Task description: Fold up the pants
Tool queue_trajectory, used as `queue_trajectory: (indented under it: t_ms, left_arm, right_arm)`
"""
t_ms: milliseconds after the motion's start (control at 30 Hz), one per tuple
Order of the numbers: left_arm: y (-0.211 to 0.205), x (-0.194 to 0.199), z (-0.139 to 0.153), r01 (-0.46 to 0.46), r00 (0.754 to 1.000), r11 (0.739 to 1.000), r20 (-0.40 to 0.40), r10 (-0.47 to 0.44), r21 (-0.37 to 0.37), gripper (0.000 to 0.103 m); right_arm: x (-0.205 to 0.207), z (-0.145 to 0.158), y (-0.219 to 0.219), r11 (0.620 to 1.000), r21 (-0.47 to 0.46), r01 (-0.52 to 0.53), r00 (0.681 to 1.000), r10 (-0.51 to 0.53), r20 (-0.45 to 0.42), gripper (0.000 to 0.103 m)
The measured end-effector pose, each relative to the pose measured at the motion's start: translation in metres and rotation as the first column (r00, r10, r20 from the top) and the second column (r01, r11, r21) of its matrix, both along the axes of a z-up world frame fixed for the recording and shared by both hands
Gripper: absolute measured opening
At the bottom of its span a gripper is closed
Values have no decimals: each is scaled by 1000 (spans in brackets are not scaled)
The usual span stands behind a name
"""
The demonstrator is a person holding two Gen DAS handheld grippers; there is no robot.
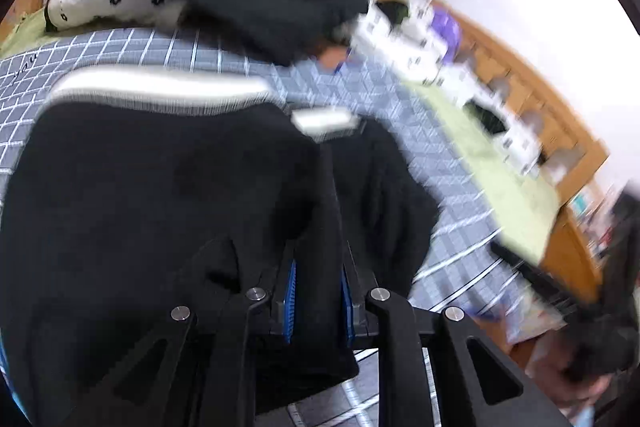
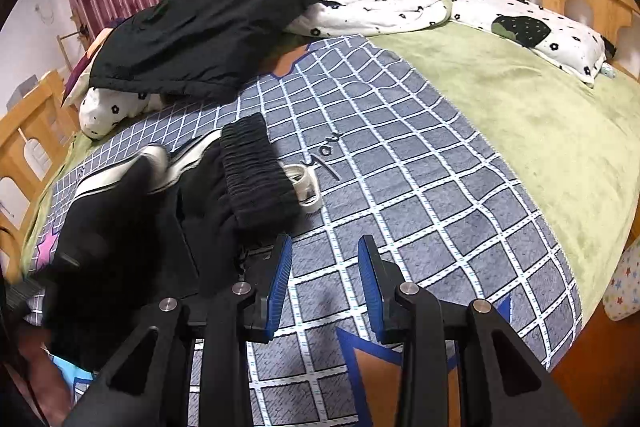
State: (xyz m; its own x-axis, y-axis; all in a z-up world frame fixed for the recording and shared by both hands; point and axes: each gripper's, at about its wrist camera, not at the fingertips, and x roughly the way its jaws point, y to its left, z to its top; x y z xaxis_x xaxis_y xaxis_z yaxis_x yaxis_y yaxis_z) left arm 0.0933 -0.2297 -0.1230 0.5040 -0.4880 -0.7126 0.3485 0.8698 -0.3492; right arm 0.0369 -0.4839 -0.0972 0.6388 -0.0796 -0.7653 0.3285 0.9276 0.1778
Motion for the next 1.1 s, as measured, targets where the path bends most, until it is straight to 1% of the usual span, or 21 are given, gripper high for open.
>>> queue_trajectory:
  t_ms: [33, 67, 167, 200, 233, 267, 300, 333, 367, 433, 467, 533, 600, 733, 833, 867, 933, 1000, 1033, 1067, 1100]
  left_arm:
    - [1, -6, 0, 12, 1000, 1000, 22, -13, 22, 18]
    - [5, -10, 3, 20, 999, 999, 33, -21, 27, 21]
    - [30, -21, 26, 47, 997, 999, 59, -47, -6, 22]
    - [42, -27, 35, 40, 996, 999, 86, -39, -12, 25]
    - [54, -30, 43, 17, 993, 1000, 115, -17, 2, 29]
    - [68, -33, 51, -26, 987, 999, 158, 21, 35, 41]
    - [78, -34, 56, -49, 983, 998, 180, 39, 51, 50]
    - [89, -36, 60, -81, 977, 994, 203, 64, 76, 50]
    - [101, -35, 62, -131, 969, 984, 224, 101, 123, 50]
    - [114, -36, 62, -189, 959, 964, 247, 140, 188, 50]
    - [125, -37, 61, -214, 955, 953, 250, 158, 214, 50]
    - [139, -37, 60, -246, 952, 944, 240, 192, 222, 50]
    - [152, -39, 61, -270, 948, 937, 230, 218, 222, 50]
    - [166, -45, 67, -302, 936, 915, 266, 231, 267, 50]
    - [171, -49, 72, -320, 927, 900, 293, 233, 297, 50]
    - [176, -51, 73, -325, 925, 898, 297, 236, 299, 50]
    - [181, -53, 73, -331, 924, 899, 289, 248, 286, 50]
    - [187, -51, 68, -338, 927, 905, 257, 272, 258, 50]
    - [190, -50, 66, -340, 928, 908, 243, 282, 246, 50]
    - [193, -49, 62, -339, 931, 913, 221, 291, 226, 50]
    - [195, -48, 59, -339, 932, 915, 210, 296, 217, 50]
  right_arm:
    - [0, 1, 3, 1000, -7, -10, 1000, 10, 4, 34]
    - [1, 3, 8, 999, -18, -27, 1000, 27, 12, 34]
    - [7, 7, 34, 994, -38, -102, 994, 103, 33, 36]
    - [10, 8, 40, 992, -36, -124, 991, 125, 37, 39]
    - [13, 8, 48, 989, -29, -147, 988, 148, 41, 39]
    - [16, 8, 56, 985, -16, -170, 984, 170, 45, 39]
    - [20, 8, 63, 981, 3, -194, 980, 194, 49, 39]
    - [22, 8, 68, 977, 19, -213, 976, 211, 55, 40]
    - [24, 9, 74, 973, 33, -230, 972, 228, 63, 41]
    - [30, 10, 90, 958, 75, -276, 959, 269, 87, 50]
    - [34, 9, 98, 950, 94, -297, 953, 289, 91, 52]
    - [41, 4, 112, 943, 102, -316, 948, 310, 71, 54]
    - [50, -9, 124, 941, 104, -322, 947, 322, 20, 54]
    - [64, -37, 138, 933, 134, -335, 936, 346, -68, 54]
    - [71, -55, 140, 917, 214, -336, 925, 364, -110, 53]
    - [72, -59, 138, 910, 249, -331, 923, 367, -113, 53]
    - [70, -60, 135, 900, 281, -333, 922, 373, -102, 53]
    - [71, -61, 135, 876, 326, -356, 911, 403, -88, 49]
    - [70, -62, 134, 857, 360, -370, 903, 422, -77, 49]
    - [69, -62, 133, 850, 368, -377, 900, 430, -70, 49]
    - [68, -62, 135, 853, 356, -381, 899, 431, -71, 48]
